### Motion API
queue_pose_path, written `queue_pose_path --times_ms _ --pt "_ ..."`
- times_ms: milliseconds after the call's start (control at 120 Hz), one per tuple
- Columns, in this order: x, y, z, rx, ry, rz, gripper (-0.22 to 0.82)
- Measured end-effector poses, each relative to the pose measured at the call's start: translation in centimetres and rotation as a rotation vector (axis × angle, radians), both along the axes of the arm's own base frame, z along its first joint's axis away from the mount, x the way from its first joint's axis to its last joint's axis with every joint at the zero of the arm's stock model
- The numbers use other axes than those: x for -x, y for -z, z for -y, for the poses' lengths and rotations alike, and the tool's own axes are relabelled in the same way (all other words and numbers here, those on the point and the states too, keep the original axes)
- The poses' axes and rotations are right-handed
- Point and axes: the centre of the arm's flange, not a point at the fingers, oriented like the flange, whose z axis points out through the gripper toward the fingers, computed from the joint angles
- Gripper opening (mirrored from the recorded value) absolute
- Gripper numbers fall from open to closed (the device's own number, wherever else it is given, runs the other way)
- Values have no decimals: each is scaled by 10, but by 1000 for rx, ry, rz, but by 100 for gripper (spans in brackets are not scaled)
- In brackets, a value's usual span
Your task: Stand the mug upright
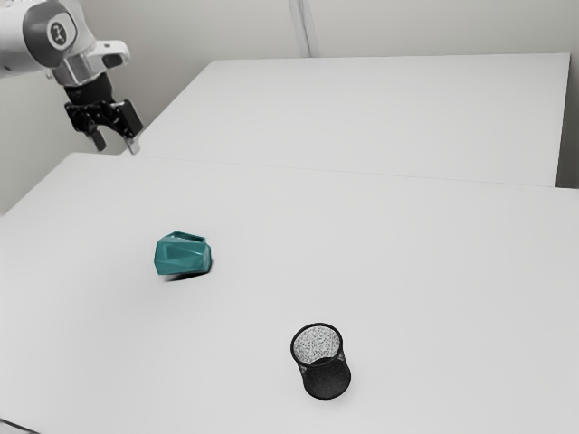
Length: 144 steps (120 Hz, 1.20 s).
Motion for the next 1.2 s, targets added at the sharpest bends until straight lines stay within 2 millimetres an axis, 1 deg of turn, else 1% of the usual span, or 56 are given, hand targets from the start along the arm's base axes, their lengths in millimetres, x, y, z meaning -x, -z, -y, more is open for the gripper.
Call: queue_pose_path --times_ms 108,175,208,258,300,392,483,533,683,750,892,992,1092,1200 --pt "1 -2 0 -1 1 11 58" --pt "5 2 -1 5 -3 6 58" --pt "13 6 -2 16 -4 5 58" --pt "33 17 -4 41 -8 10 58" --pt "46 26 -8 54 -17 22 58" --pt "64 46 -29 61 -59 67 58" --pt "91 75 -60 120 -131 137 58" --pt "101 88 -73 168 -165 187 58" --pt "111 130 -89 357 -224 333 58" --pt "114 148 -93 409 -225 388 58" --pt "113 188 -102 425 -177 461 58" --pt "110 209 -106 442 -142 523 58" --pt "114 232 -105 452 -96 560 58" --pt "119 250 -101 456 -35 589 58"
